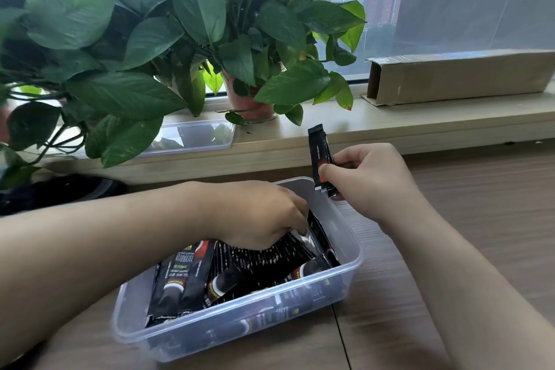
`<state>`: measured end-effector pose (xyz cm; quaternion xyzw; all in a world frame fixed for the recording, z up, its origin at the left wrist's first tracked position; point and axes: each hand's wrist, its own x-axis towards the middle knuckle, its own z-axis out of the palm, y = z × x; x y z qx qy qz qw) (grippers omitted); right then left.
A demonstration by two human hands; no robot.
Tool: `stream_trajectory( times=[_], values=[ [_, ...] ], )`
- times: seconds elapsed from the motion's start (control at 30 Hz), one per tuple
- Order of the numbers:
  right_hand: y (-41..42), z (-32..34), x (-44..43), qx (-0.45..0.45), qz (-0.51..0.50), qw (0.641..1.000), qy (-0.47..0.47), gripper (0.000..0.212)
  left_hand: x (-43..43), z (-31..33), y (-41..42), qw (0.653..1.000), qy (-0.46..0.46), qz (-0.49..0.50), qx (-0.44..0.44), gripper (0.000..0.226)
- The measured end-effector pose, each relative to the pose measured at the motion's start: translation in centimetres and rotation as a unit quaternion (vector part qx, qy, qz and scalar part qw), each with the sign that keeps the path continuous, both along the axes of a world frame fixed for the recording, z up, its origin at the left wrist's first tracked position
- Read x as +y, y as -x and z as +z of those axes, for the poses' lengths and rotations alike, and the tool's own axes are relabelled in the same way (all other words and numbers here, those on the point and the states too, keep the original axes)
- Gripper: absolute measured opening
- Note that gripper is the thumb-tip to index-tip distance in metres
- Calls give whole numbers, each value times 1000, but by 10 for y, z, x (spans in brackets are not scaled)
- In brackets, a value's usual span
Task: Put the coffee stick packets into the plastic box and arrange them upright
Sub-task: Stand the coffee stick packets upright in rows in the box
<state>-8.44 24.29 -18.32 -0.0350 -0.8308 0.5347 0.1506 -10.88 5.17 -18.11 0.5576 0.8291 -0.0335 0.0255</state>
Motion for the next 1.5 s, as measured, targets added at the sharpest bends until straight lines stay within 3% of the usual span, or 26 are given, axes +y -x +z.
stream_trajectory(
  times=[0.1, 0.23, 0.37, 0.5, 0.67, 1.0, 1.23, 1.5],
  values=[
    [-2, 2, 1, 6, -1, 1000, -7, 5, -4, 0, -3, 999, -32, -9, 0, 34],
    [-4, 4, -1, 11, -4, 1000, -19, 9, -10, 2, -6, 999, -5, -4, -41, 48],
    [-5, 6, -3, 3, -10, 1000, -24, 11, -8, 6, -3, 999, 8, -2, -53, 23],
    [-7, 7, -4, -2, -7, 1000, -22, 9, -4, 3, 0, 1000, 0, 13, -17, 19],
    [-16, 19, 0, 6, -4, 999, -50, 9, -1, 2, -4, 1000, 12, 11, -13, 47],
    [-32, 28, -14, -30, 73, 978, -196, 10, -5, 10, -40, 989, 122, 78, -36, 45],
    [-38, 31, -14, -32, 70, 969, -237, 8, -5, -1, -42, 994, 74, 85, -4, 38],
    [-49, 35, -28, -51, 76, 924, -371, 14, -10, 1, -53, 989, 46, 142, 8, 52]
  ],
)
